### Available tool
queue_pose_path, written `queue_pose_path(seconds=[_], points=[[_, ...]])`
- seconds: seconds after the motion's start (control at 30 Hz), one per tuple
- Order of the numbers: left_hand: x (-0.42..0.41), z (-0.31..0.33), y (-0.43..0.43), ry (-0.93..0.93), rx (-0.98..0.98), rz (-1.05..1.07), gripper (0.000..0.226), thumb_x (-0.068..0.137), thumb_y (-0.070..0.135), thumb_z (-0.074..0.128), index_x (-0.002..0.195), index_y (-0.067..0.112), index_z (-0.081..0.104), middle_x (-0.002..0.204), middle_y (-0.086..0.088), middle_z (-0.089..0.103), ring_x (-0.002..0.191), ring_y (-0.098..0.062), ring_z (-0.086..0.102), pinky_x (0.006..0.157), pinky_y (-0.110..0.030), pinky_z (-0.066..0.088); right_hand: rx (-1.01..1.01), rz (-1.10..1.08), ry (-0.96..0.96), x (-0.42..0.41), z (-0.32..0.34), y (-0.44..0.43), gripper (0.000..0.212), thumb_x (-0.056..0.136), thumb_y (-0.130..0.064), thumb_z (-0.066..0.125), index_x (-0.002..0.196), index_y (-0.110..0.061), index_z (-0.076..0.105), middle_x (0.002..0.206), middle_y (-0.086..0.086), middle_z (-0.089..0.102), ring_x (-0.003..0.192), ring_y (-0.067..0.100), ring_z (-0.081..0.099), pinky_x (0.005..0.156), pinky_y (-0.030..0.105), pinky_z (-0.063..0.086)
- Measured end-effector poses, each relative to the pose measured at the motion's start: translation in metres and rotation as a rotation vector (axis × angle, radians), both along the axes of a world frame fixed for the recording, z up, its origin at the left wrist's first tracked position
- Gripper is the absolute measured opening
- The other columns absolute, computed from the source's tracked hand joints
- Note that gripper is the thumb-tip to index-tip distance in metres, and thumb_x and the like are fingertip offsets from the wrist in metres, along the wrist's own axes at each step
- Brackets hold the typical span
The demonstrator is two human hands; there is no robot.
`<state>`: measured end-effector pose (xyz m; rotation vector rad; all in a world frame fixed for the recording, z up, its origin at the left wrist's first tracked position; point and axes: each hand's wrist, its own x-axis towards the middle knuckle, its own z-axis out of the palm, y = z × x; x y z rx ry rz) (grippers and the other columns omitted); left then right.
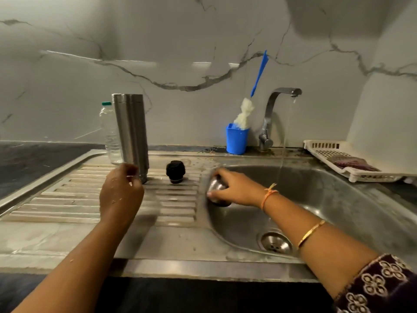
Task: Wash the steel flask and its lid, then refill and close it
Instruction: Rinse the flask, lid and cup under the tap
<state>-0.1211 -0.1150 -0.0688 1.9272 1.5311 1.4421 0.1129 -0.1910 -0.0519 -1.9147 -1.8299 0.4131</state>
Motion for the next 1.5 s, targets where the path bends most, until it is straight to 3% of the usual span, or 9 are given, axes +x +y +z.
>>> queue_pose_path(seconds=[0.17, 0.4, 0.63, 0.8, 1.0, 1.1, 1.23, 1.37, 1.5], points=[[0.062, 0.014, -0.025, 0.014, 0.057, -0.159, 0.021, 0.093, 0.011, 0.054, 0.113, 0.014, 0.060, 0.107, -0.001, 0.060, 0.092, -0.014, 0.057, 0.077, -0.025, 0.041, 0.115, -0.423, 0.362, 0.109, -0.015, -0.019, 0.049, 0.084, -0.024, 0.069, 0.128, -0.017, 0.049, 0.124, 0.011, 0.054, 0.106, 0.025, 0.054, 0.083, 0.033, 0.049], [0.219, 0.006, -0.053, -0.012, -0.258, -0.503, 0.023, 0.093, 0.015, 0.055, 0.115, 0.018, 0.059, 0.109, 0.002, 0.063, 0.092, -0.010, 0.057, 0.082, -0.026, 0.047, 0.295, -0.607, 1.138, 0.173, -0.033, -0.016, 0.029, 0.088, -0.016, 0.064, 0.114, -0.019, 0.052, 0.119, 0.014, 0.056, 0.104, 0.029, 0.057, 0.077, 0.044, 0.053], [0.309, -0.020, -0.050, -0.106, -0.506, -0.622, 0.029, 0.100, 0.024, 0.042, 0.127, 0.016, 0.050, 0.120, -0.005, 0.058, 0.103, -0.017, 0.055, 0.092, -0.035, 0.047, 0.271, -0.579, 1.293, 0.183, -0.033, 0.003, 0.036, 0.092, -0.026, 0.058, 0.124, -0.014, 0.047, 0.121, 0.017, 0.055, 0.104, 0.031, 0.059, 0.078, 0.045, 0.056], [0.332, -0.022, -0.035, -0.239, -0.549, -0.658, 0.026, 0.102, 0.030, 0.038, 0.117, 0.016, 0.054, 0.109, -0.003, 0.061, 0.096, -0.016, 0.058, 0.089, -0.033, 0.049, 0.200, -0.520, 1.180, 0.183, -0.028, 0.015, 0.033, 0.095, -0.042, 0.049, 0.123, -0.023, 0.050, 0.121, 0.012, 0.055, 0.103, 0.028, 0.057, 0.061, 0.032, 0.051], [0.338, -0.015, -0.020, -0.728, -0.919, -0.673, 0.032, 0.098, 0.036, 0.046, 0.103, 0.010, 0.064, 0.096, -0.014, 0.068, 0.096, -0.029, 0.064, 0.087, -0.046, 0.054, 0.408, -0.414, -0.138, 0.194, -0.040, 0.023, 0.047, 0.097, -0.052, 0.035, 0.137, -0.029, 0.041, 0.124, 0.011, 0.052, 0.108, 0.027, 0.055, 0.081, 0.032, 0.046], [0.336, -0.014, -0.014, -0.758, -0.990, -0.691, 0.040, 0.098, 0.042, 0.043, 0.104, 0.008, 0.064, 0.085, -0.011, 0.067, 0.078, -0.023, 0.063, 0.053, -0.031, 0.054, 0.459, -0.416, -0.314, 0.193, -0.039, 0.027, 0.043, 0.095, -0.056, 0.033, 0.120, -0.025, 0.050, 0.107, 0.006, 0.057, 0.095, 0.025, 0.058, 0.067, 0.028, 0.040], [0.332, -0.013, -0.013, -0.775, -1.012, -0.695, 0.041, 0.100, 0.044, 0.038, 0.103, 0.008, 0.059, 0.073, -0.012, 0.067, 0.060, -0.020, 0.065, 0.042, -0.027, 0.051, 0.389, -0.642, 0.004, 0.182, -0.027, 0.036, 0.049, 0.093, -0.060, 0.032, 0.096, -0.018, 0.057, 0.089, 0.003, 0.058, 0.087, 0.024, 0.058, 0.070, 0.031, 0.040], [0.329, -0.015, -0.014, -0.768, -1.112, -0.707, 0.045, 0.100, 0.046, 0.034, 0.120, 0.009, 0.050, 0.098, -0.025, 0.068, 0.070, -0.032, 0.070, 0.059, -0.039, 0.060, 0.061, -0.750, 0.862, 0.190, -0.023, 0.037, 0.067, 0.095, -0.061, 0.020, 0.112, -0.008, 0.056, 0.100, 0.012, 0.060, 0.087, 0.023, 0.057, 0.075, 0.029, 0.046], [0.334, -0.012, -0.019, -0.806, -1.150, -0.702, 0.050, 0.098, 0.048, 0.038, 0.124, 0.006, 0.049, 0.113, -0.024, 0.062, 0.087, -0.034, 0.066, 0.068, -0.039, 0.057, 0.001, -0.673, 0.988, 0.202, -0.027, 0.021, 0.049, 0.093, -0.061, 0.035, 0.089, -0.015, 0.054, 0.074, 0.005, 0.050, 0.060, 0.012, 0.041, 0.050, 0.021, 0.034]])
